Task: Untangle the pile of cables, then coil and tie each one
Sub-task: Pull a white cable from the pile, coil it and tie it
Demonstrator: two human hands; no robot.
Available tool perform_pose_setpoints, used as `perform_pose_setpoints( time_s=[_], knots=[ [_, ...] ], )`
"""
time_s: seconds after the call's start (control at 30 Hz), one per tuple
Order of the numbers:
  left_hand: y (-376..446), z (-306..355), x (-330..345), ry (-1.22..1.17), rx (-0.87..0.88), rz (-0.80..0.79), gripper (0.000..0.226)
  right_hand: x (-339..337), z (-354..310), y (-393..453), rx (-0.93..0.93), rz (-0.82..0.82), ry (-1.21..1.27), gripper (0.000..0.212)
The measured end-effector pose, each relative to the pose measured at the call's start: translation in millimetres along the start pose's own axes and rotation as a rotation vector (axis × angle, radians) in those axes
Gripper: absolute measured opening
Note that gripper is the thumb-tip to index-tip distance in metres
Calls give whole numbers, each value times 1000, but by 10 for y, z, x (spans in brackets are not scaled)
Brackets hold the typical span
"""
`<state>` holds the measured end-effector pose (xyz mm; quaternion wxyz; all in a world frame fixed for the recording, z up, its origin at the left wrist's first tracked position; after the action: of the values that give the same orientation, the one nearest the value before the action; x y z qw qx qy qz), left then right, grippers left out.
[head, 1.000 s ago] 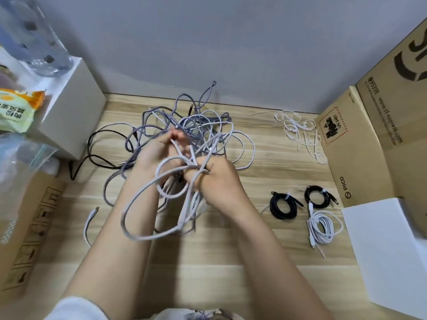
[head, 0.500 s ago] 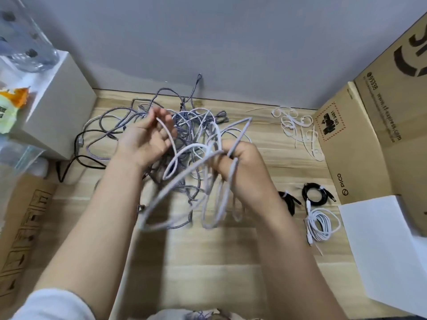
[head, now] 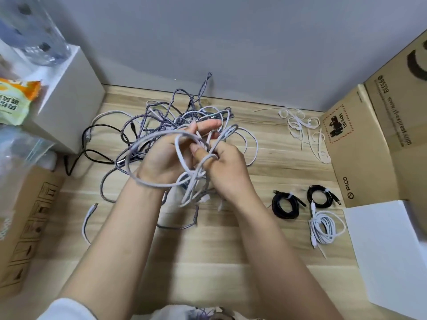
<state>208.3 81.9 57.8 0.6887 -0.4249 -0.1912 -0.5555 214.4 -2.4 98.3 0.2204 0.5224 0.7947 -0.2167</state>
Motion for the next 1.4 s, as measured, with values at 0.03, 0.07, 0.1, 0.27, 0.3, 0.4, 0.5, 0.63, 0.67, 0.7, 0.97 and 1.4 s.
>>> perform_pose_setpoints(
  time_s=[0.03,0.07,0.1,0.27,0.3,0.4,0.5,0.63,0.67,0.7,0.97,1.4],
  knots=[
    [47,-37,-47,-12,-25,31,39,-9,-17,-4,-6,-1,-4,37],
    [73,-35,-129,-22,-38,63,32,-24,-36,-11,-10,-7,7,34],
    [117,-42,-252,-40,-48,115,24,-50,-52,-19,-19,-11,33,31],
    [323,34,-581,-85,32,265,50,-133,-75,-146,-16,-73,-24,37],
    [330,52,-523,-76,37,260,56,-166,-86,-173,-12,-71,-17,36],
    [410,209,-683,-163,68,384,42,-275,-164,-220,-16,-65,47,37],
    [433,493,-1140,-217,133,564,35,-468,-199,-271,-14,-18,152,48],
    [361,567,-947,2,130,383,24,-499,74,-219,122,-43,251,33],
    [298,573,-806,72,153,324,22,-476,146,-210,151,-91,229,39],
    [244,550,-669,136,183,265,19,-456,206,-222,168,-142,215,48],
    [-221,-840,-443,1078,-28,-99,36,-894,122,-485,70,-51,613,37],
    [55,-787,-1318,2094,-50,29,58,-744,468,-548,184,-197,365,41]
  ],
)
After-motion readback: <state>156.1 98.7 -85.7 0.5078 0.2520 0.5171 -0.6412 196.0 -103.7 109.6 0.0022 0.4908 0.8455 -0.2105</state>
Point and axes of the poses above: each hand's wrist, its own y-axis towards the middle knuckle, its own x-axis out of the palm, z = x × y, the point moved 8 cm from there along y, towards the middle knuckle, and after that the axes turned 11 degrees about -y, right-handed, at the moved point
